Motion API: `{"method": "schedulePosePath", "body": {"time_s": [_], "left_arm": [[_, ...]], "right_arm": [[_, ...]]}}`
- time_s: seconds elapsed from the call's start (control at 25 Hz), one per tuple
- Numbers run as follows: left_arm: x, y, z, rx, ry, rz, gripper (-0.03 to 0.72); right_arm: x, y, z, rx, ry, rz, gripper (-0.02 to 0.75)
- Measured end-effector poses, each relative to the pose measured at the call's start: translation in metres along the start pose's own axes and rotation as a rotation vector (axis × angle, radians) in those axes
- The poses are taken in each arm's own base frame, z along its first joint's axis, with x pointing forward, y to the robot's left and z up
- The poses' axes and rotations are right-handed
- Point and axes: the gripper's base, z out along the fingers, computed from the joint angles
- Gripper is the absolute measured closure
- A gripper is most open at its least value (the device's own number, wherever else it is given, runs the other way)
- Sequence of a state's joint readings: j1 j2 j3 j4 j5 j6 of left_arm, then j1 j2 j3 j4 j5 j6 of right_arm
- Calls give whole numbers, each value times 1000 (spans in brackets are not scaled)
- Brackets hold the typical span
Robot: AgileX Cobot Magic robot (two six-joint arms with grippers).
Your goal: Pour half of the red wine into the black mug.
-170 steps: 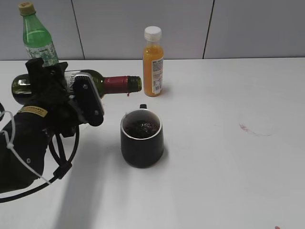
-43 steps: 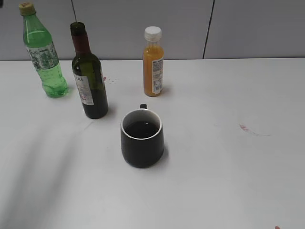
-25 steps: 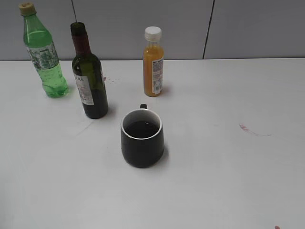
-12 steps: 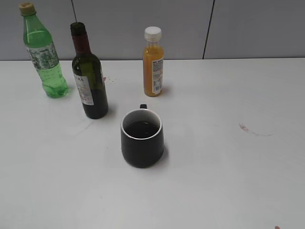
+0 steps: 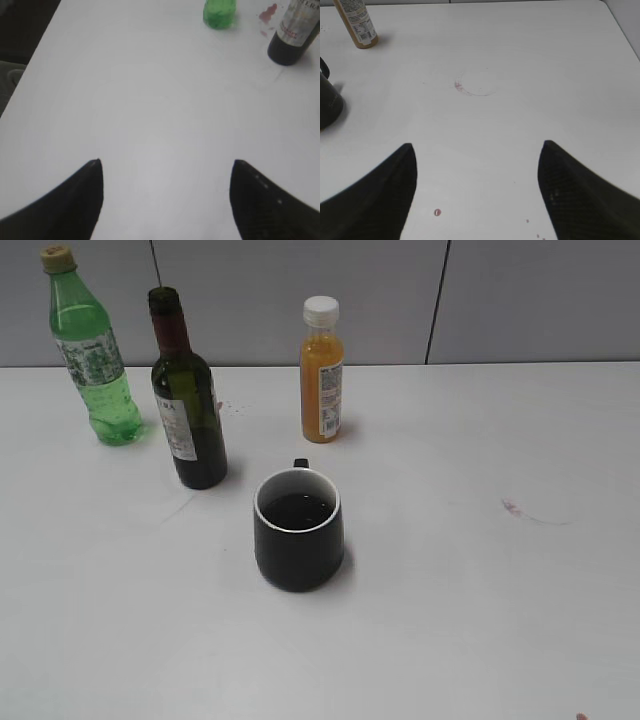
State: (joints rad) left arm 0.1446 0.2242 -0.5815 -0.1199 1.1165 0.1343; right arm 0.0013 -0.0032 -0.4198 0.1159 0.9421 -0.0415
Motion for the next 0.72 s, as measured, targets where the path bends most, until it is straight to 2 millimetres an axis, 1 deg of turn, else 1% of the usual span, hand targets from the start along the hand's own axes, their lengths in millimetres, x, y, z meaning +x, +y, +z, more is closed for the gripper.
{"method": "schedulePosePath", "body": {"time_s": [0.2, 0.4, 0.72], "left_arm": [[17, -2, -5, -7, -85, -10, 100], [27, -3, -11, -16, -198, -23, 100], [29, -3, -13, -5, -215, -19, 100]], "right_arm": [[0, 0, 0, 0, 0, 0, 165], [0, 0, 0, 0, 0, 0, 165], [0, 0, 0, 0, 0, 0, 165]]}}
